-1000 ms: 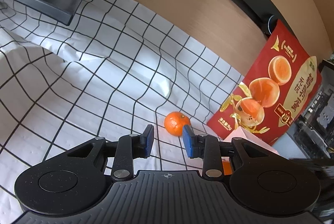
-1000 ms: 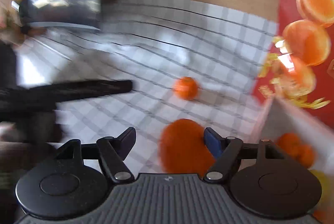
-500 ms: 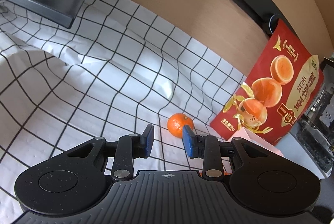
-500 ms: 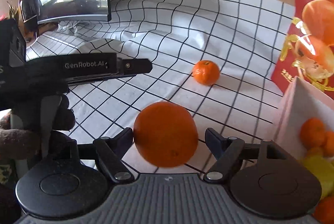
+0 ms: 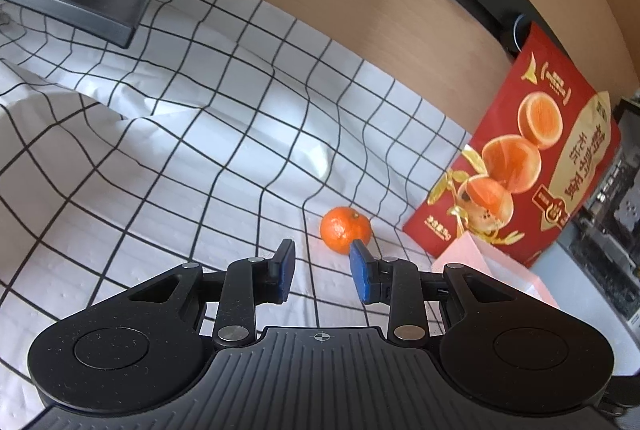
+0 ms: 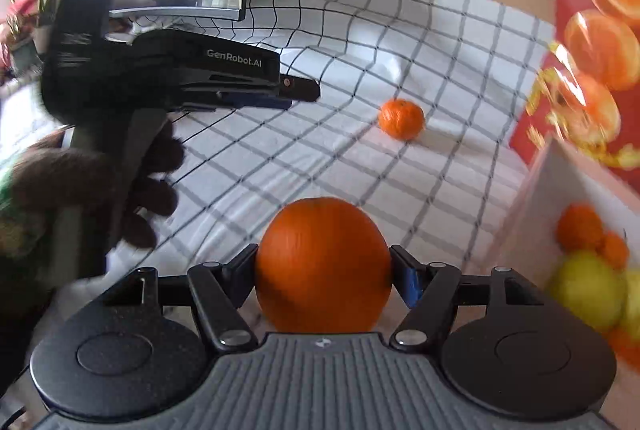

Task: Organize fruits
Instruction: 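Grasp a mandarin on the cloth with the left tool while the right tool holds a large orange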

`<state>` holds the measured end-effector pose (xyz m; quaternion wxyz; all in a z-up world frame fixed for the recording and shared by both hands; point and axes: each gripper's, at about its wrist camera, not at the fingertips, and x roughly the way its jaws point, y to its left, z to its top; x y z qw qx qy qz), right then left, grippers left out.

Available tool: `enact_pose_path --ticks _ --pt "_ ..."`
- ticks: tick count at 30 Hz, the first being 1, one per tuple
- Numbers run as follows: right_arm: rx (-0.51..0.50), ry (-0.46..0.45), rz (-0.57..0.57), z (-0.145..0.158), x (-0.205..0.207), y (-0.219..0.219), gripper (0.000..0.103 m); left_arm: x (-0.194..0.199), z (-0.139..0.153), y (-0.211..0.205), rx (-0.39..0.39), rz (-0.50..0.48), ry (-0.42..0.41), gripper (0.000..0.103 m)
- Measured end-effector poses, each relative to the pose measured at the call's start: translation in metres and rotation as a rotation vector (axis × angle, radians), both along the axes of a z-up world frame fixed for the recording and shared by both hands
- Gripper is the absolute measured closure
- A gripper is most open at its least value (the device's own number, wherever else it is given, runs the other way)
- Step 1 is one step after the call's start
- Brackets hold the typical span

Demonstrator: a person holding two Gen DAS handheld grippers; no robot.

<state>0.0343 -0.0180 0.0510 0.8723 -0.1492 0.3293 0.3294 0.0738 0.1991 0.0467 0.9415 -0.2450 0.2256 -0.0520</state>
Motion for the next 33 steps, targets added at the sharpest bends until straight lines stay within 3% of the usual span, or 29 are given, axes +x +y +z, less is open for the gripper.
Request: enact_pose_path --ticks 4,9,11,16,21,23,25,33 --pt "0.08 0.08 -0.027 0.002 -0.013 -0.048 0.034 0.001 -0.001 -0.01 0.049 -0.03 -0.002 0.069" --pt "0.183 0.115 -0.056 -0.004 -0.028 -0.1 0.034 0.004 0.0 -0.023 0.109 -0.043 -0.033 0.069" --pt "0.194 0.084 -0.061 -0.004 -0.036 -0.11 0.034 0.013 0.004 -0.028 0.133 -0.034 -0.027 0.069" --pt "0.201 -0.058 -0.097 -0.003 -0.045 -0.115 0.028 0.05 0.014 -0.045 0.278 -0.019 0.002 0.069" --pt "0.264 -0.028 -0.1 -0.018 -0.031 -0.116 0.019 0.092 0.01 -0.053 0.253 -0.043 0.094 0.069" --pt "0.281 0.017 -0.078 -0.023 -0.027 -0.116 0.019 0.107 0.005 -0.061 0.284 -0.032 0.125 0.068" --pt "0.274 -0.009 -0.082 -0.022 -0.03 -0.114 0.019 0.113 0.003 -0.068 0.306 -0.013 0.114 0.054" --pt "0.233 0.002 -0.081 -0.027 -0.031 -0.107 0.019 0.13 -0.007 -0.101 0.352 -0.064 0.167 0.052"
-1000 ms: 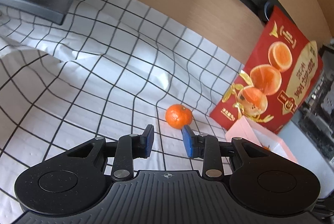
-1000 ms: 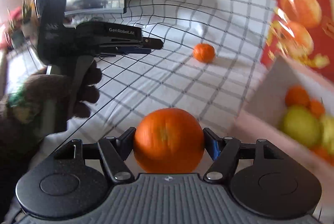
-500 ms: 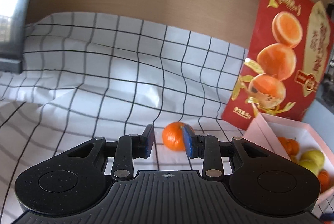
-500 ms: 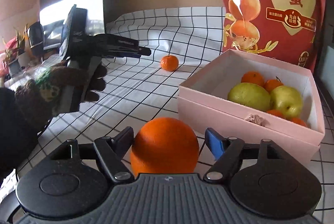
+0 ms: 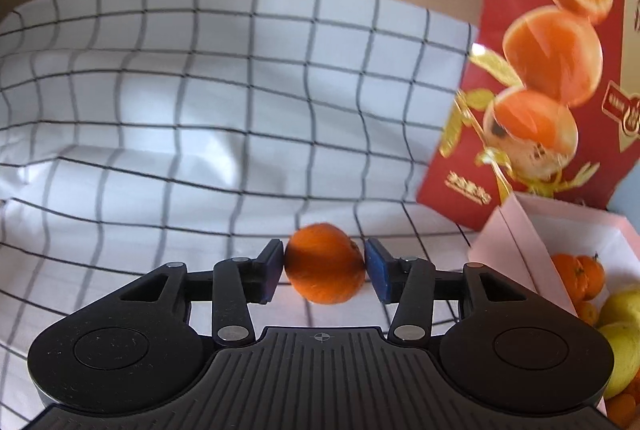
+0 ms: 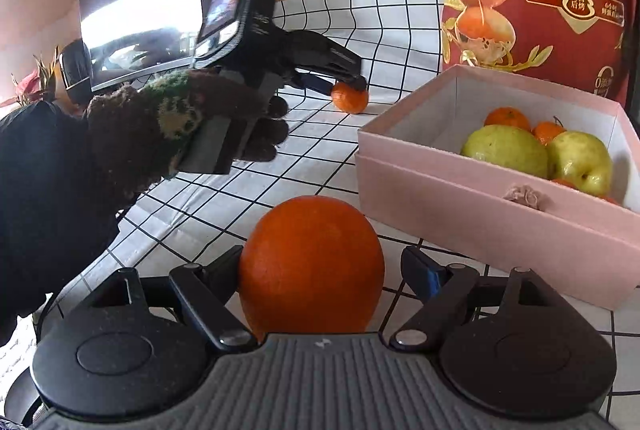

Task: Organize fruits
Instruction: 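Grasp a mandarin on the cloth with the left tool while the right tool holds a large orange, then hold the mandarin and large orange and carry both toward the pink box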

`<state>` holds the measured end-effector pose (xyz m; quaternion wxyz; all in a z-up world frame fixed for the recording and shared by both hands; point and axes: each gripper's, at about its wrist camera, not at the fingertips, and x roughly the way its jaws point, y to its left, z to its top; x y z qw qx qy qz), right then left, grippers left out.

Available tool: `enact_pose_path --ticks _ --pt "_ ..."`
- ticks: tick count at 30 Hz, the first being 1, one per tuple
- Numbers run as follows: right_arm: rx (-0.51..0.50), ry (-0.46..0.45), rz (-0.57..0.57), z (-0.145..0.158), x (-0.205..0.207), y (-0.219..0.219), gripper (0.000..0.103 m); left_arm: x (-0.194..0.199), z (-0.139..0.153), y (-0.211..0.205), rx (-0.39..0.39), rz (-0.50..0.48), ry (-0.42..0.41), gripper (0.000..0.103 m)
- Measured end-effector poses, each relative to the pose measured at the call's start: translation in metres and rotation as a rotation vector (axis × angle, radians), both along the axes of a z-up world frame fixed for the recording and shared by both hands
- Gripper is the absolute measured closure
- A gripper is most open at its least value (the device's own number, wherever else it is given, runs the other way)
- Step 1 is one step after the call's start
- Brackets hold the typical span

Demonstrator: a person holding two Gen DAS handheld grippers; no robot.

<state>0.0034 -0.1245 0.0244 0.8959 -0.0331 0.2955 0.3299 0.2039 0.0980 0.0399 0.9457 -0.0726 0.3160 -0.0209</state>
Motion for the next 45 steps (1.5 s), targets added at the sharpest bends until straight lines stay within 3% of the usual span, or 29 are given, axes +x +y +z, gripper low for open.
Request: enact_pose_path --ticks 7,11,14,18,24,29,41,45 --pt "-0.002 -0.01 -0.007 0.0 -0.002 0.001 0.019 -0.001 -0.005 -0.013 0.027 -0.005 -0.012 0.054" --pt "0.002 -0.007 -0.009 0.0 -0.003 0.0 0.019 -0.023 0.003 -0.013 -0.046 -0.039 0.013 0.055" --pt "0.007 -0.003 -0.014 0.0 -0.002 -0.001 0.018 -0.066 0.009 -0.005 -0.12 -0.098 -0.005 0.055" --pt "0.009 0.012 -0.015 0.0 0.0 -0.001 0.017 -0.14 0.018 -0.007 -0.115 -0.149 -0.028 0.055" --pt "0.006 0.034 -0.015 -0.001 0.004 -0.001 0.014 -0.223 0.006 -0.011 -0.188 -0.137 -0.086 0.054" --pt "-0.014 0.071 -0.033 -0.003 0.01 0.001 0.006 -0.225 -0.008 -0.014 -0.255 -0.137 -0.069 0.054" --pt "-0.191 0.052 -0.042 -0.008 -0.003 0.026 0.0 -0.238 -0.012 -0.016 -0.223 -0.067 -0.081 0.054" --pt "-0.204 0.06 0.045 -0.006 -0.014 0.02 0.001 -0.246 -0.013 -0.02 -0.234 -0.097 -0.084 0.054"
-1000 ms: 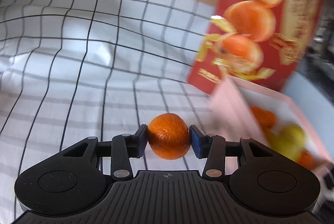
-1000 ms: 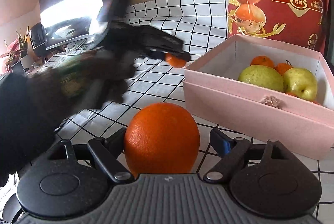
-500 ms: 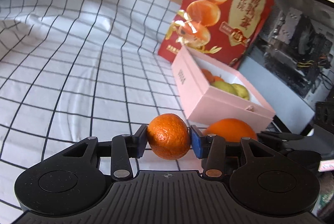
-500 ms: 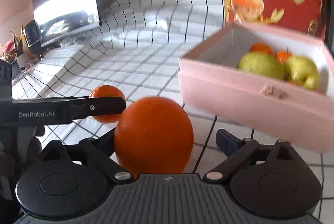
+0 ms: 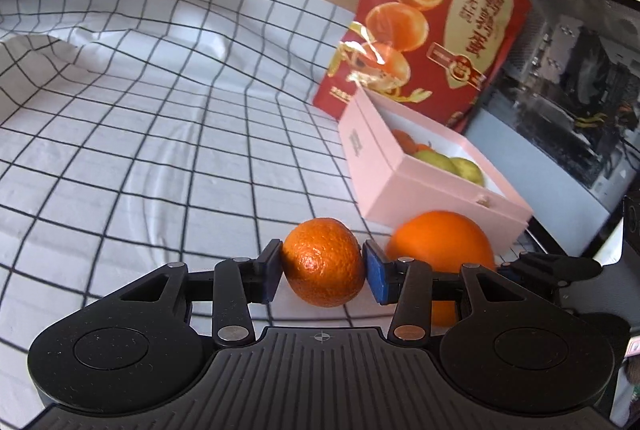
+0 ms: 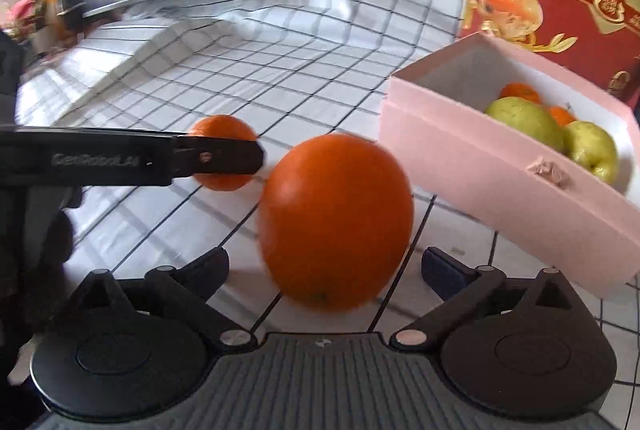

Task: Organize fruits
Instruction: 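Hold the mandarin and large orange and carry both toward the pink box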

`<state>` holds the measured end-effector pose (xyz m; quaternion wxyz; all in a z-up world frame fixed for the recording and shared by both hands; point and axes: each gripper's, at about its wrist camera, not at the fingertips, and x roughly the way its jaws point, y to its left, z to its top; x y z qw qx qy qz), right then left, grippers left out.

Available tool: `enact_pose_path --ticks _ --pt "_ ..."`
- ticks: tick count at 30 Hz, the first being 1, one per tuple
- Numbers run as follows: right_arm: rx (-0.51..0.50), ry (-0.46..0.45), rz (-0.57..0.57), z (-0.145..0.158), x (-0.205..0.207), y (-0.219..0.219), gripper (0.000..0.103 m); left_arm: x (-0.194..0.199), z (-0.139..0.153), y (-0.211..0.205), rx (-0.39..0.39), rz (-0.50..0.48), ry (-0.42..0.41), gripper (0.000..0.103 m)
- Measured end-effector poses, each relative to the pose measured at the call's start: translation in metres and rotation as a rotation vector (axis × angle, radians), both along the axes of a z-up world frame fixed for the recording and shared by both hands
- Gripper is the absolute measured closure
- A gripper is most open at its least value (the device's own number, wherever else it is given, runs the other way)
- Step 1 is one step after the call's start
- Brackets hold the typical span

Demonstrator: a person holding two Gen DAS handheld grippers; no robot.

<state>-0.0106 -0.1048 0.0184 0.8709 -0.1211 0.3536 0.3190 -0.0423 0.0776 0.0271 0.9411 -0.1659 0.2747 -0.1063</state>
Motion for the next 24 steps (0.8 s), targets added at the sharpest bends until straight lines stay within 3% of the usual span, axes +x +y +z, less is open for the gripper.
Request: enact_pose_path --ticks 4,9,15,18,19,21,24 --pt "0.048 -0.005 -0.07 0.002 -0.007 -0.022 0.006 -0.001 0.0 -0.01 0.045 -0.007 -0.003 0.054" --pt "0.099 0.007 -0.096 0.003 -0.005 -0.031 0.006 0.002 -0.002 -0.006 0.034 0.027 0.017 0.054" --pt "0.005 -0.092 -0.058 0.003 -0.009 0.003 0.007 0.002 -0.002 -0.008 0.049 0.027 0.013 0.054" --pt "-0.013 -0.106 -0.069 0.003 -0.002 0.01 0.014 0.002 -0.002 -0.006 0.042 0.025 0.013 0.054" --pt "-0.011 -0.101 -0.078 0.004 0.001 0.009 0.024 0.002 -0.003 -0.006 0.041 0.024 0.014 0.054" --pt "0.014 -0.072 -0.071 0.007 0.004 0.002 0.034 0.002 -0.003 -0.005 0.036 0.022 0.014 0.054" --pt "0.036 -0.033 -0.085 0.009 0.003 -0.009 0.034 0.002 -0.003 -0.004 0.029 0.021 0.015 0.054"
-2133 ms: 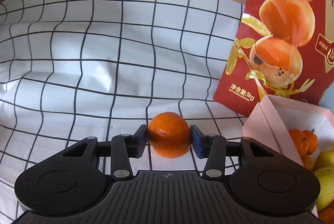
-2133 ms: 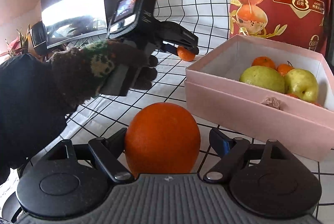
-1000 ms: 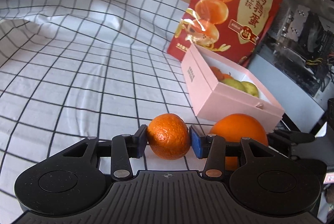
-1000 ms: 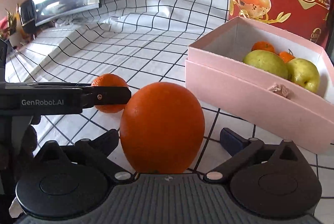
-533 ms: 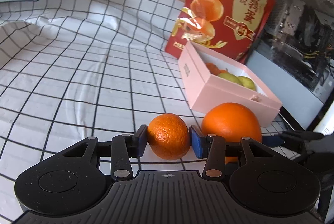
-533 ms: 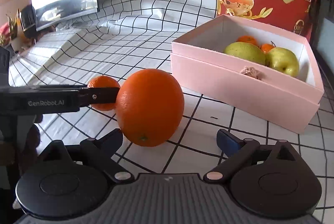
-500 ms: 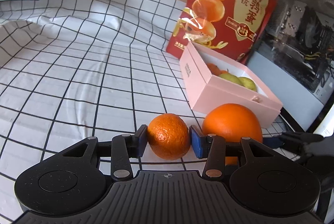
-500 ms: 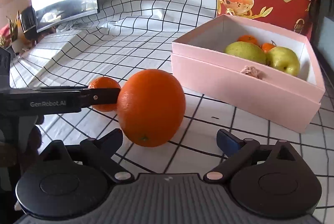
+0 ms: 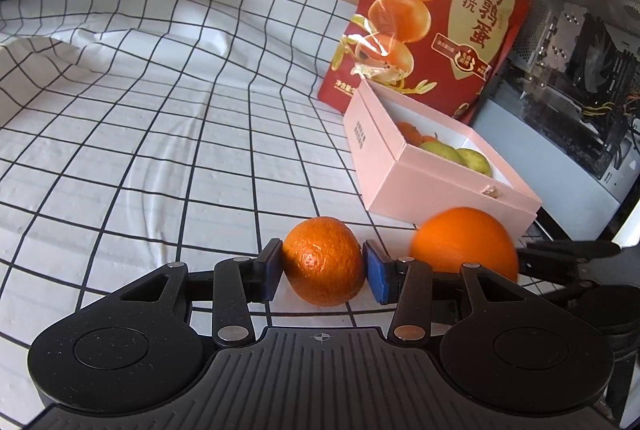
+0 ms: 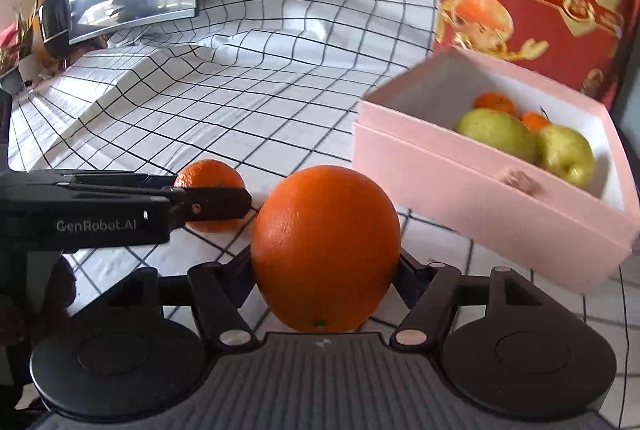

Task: Organize fruits
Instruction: 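Hold the mandarin and large orange and carry both toward the pink box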

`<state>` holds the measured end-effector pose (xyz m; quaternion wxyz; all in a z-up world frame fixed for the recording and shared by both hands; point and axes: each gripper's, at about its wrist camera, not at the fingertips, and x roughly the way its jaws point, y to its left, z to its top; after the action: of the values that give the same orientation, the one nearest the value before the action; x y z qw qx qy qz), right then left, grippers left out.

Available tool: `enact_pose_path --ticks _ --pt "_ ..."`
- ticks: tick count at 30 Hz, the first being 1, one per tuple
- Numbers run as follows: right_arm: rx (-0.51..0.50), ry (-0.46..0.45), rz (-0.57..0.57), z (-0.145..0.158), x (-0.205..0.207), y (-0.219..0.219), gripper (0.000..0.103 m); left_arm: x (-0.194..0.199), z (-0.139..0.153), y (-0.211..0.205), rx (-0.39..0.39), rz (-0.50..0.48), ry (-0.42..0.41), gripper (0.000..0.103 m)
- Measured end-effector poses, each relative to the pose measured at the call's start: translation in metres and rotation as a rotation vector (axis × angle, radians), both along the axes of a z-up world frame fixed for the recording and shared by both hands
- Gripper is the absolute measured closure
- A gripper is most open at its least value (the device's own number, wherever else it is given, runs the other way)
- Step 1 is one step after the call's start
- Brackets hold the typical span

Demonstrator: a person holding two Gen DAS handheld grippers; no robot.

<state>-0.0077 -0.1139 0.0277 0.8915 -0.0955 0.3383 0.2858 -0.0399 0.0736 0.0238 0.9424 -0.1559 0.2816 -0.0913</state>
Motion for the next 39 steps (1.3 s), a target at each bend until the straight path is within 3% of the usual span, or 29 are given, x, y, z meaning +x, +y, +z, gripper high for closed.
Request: enact_pose_path --ticks 13,24,29,33,39 --pt "0.003 -0.007 -0.122 0.0 -0.02 -0.073 0.034 0.0 -0.001 -0.002 0.012 0.005 0.0 0.054" --pt "-0.063 -0.101 -0.123 -0.001 -0.029 -0.061 0.033 0.002 0.001 -0.005 0.044 -0.011 0.004 0.055" --pt "-0.07 -0.108 -0.132 0.003 -0.027 -0.059 0.033 0.0 0.004 -0.026 0.026 -0.142 -0.004 0.055" --pt "-0.055 -0.097 -0.136 0.002 -0.022 -0.061 0.032 -0.001 0.011 -0.052 0.066 -0.229 -0.019 0.055" --pt "-0.022 -0.09 -0.142 0.003 -0.018 -0.063 0.032 0.002 0.027 -0.063 0.073 -0.271 -0.052 0.055"
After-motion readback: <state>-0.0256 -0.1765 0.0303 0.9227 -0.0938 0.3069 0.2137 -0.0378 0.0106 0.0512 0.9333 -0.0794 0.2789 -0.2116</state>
